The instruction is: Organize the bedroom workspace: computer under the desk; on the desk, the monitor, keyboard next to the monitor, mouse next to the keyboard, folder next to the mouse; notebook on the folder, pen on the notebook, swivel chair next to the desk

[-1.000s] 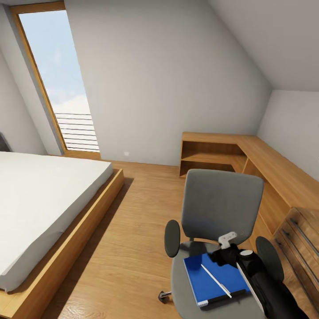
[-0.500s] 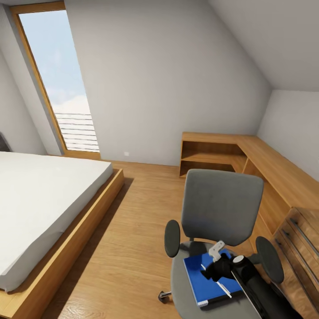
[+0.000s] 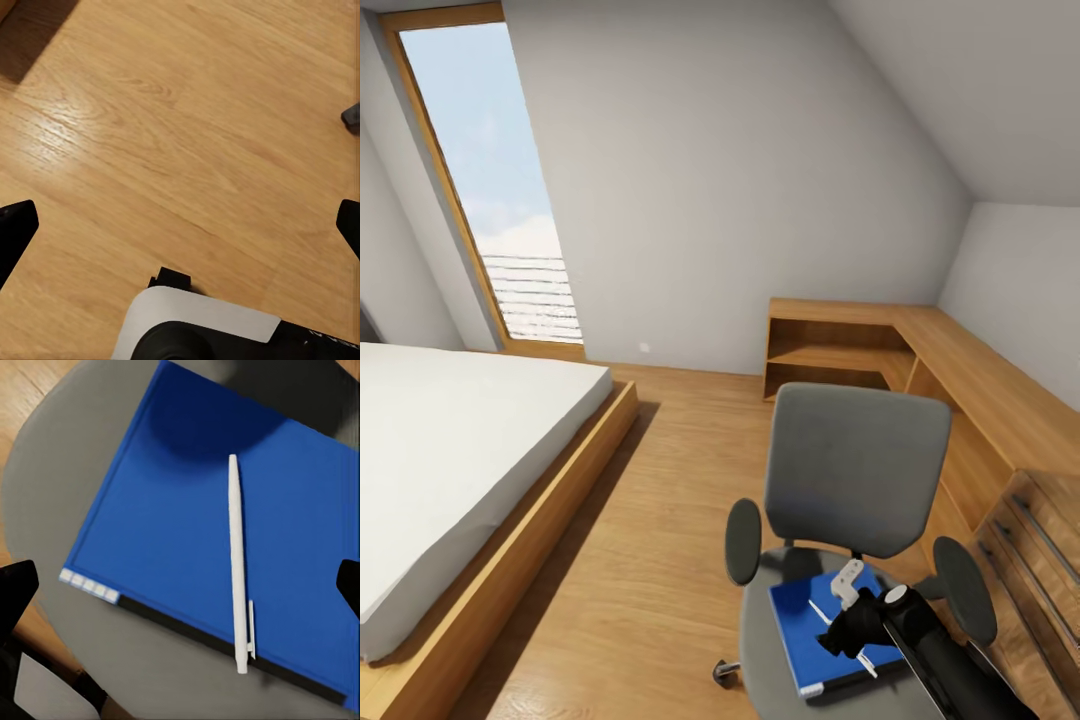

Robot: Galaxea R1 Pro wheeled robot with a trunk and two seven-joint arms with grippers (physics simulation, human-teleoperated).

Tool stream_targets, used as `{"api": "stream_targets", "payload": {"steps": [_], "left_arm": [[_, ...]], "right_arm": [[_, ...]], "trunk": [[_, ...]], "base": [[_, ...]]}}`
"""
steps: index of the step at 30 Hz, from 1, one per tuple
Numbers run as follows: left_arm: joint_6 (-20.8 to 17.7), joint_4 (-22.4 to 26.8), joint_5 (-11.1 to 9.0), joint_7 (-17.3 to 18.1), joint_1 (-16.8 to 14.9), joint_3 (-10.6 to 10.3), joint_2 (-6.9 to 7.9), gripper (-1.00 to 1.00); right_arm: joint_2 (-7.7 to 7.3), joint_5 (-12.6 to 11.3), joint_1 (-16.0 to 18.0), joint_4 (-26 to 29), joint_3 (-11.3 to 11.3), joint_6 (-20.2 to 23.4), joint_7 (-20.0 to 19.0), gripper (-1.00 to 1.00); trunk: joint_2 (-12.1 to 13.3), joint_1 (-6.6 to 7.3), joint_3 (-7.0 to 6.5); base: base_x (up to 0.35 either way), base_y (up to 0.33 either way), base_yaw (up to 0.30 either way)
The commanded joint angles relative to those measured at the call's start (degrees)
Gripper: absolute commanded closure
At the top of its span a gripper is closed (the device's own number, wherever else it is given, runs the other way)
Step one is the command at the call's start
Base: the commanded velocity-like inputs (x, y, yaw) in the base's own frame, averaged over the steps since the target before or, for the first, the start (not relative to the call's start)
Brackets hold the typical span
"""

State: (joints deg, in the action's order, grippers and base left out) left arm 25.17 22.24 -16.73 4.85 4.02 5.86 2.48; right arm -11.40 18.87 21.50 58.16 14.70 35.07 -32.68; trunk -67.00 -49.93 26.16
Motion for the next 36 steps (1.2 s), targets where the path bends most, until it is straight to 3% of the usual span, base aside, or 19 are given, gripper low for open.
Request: {"api": "stream_targets", "payload": {"steps": [1, 25, 36], "left_arm": [[-0.02, 0.09, -0.59, 0.51, 0.03, 0.15, -0.02, -1.00], [0.05, 0.14, -0.59, 0.51, 0.02, 0.17, 0.02, -1.00], [0.05, 0.17, -0.60, 0.51, 0.03, 0.16, 0.07, -1.00]], "right_arm": [[-0.04, 0.69, 0.05, 0.05, 0.03, 0.09, -0.44, -1.00], [-0.01, 1.00, 0.04, -0.15, -0.37, -0.04, -0.30, -1.00], [-0.03, 0.99, 0.04, -0.20, -1.66, -0.33, -0.19, -1.00]], "trunk": [[-0.03, -0.01, 0.05], [-0.03, -0.01, 0.05], [-0.03, -0.01, 0.05]], "base": [[0.075, -0.128, 0.000], [0.041, -0.015, 0.000], [0.091, -0.053, 0.000]]}}
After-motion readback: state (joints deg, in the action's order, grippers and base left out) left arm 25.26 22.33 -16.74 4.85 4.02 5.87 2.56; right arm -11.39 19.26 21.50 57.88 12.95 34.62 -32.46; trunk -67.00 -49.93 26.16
